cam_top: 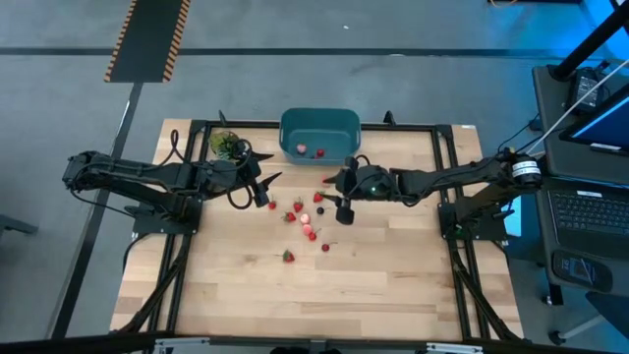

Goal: Pick and placing Produce into tupperware
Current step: Put the strawberry into the blue bin

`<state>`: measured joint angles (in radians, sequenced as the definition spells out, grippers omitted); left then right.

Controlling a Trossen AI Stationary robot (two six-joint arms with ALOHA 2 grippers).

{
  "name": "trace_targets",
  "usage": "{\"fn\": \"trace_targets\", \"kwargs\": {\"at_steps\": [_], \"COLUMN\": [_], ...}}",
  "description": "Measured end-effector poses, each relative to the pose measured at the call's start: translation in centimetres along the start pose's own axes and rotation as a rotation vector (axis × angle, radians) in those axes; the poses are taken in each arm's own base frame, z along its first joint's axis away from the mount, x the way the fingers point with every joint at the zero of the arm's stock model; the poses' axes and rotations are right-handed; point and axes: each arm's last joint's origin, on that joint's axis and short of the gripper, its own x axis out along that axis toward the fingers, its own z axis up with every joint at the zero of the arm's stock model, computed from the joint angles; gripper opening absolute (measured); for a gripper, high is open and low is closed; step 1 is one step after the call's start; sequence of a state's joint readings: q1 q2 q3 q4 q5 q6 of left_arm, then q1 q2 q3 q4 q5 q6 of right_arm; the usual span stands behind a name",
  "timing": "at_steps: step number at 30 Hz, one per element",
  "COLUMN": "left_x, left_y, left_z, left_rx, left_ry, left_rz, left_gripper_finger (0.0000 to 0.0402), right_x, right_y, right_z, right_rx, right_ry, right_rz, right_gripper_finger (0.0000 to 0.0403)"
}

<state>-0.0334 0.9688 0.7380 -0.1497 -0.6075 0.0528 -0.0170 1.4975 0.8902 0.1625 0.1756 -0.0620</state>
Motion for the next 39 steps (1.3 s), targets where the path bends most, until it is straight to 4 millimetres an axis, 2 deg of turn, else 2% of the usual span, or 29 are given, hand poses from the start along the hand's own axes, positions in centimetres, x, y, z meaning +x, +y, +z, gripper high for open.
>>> {"fn": "trace_targets", "kwargs": {"at_steps": [10, 17, 22, 28, 39], "left_x": [0.0, 0.0, 0.5, 1.5, 3.0], "left_y": [0.0, -0.4, -0.8, -1.6, -2.7], "left_z": [0.0, 0.0, -0.2, -0.8, -1.8], "left_rx": [-0.044, -0.071, -0.062, -0.037, -0.028], "left_ry": [0.000, -0.001, 0.018, 0.066, 0.136], "left_rz": [-0.001, -0.135, -0.153, -0.154, -0.153], "left_gripper_finger": [0.0245, 0.0245, 0.0245, 0.0245, 0.0245], "right_x": [0.2, 0.5, 2.3, 5.1, 7.8], "right_y": [-1.0, -1.6, -1.8, -1.6, -1.9], "right_z": [-0.3, -0.6, -0.8, -0.5, -3.3], "right_rx": [0.126, 0.159, 0.145, 0.018, -0.015], "right_ry": [0.022, 0.047, 0.156, 0.238, 0.439], "right_rz": [-0.018, 0.051, 0.046, 0.066, 0.075], "right_gripper_finger": [0.0197, 0.0197, 0.0197, 0.0197, 0.0197]}}
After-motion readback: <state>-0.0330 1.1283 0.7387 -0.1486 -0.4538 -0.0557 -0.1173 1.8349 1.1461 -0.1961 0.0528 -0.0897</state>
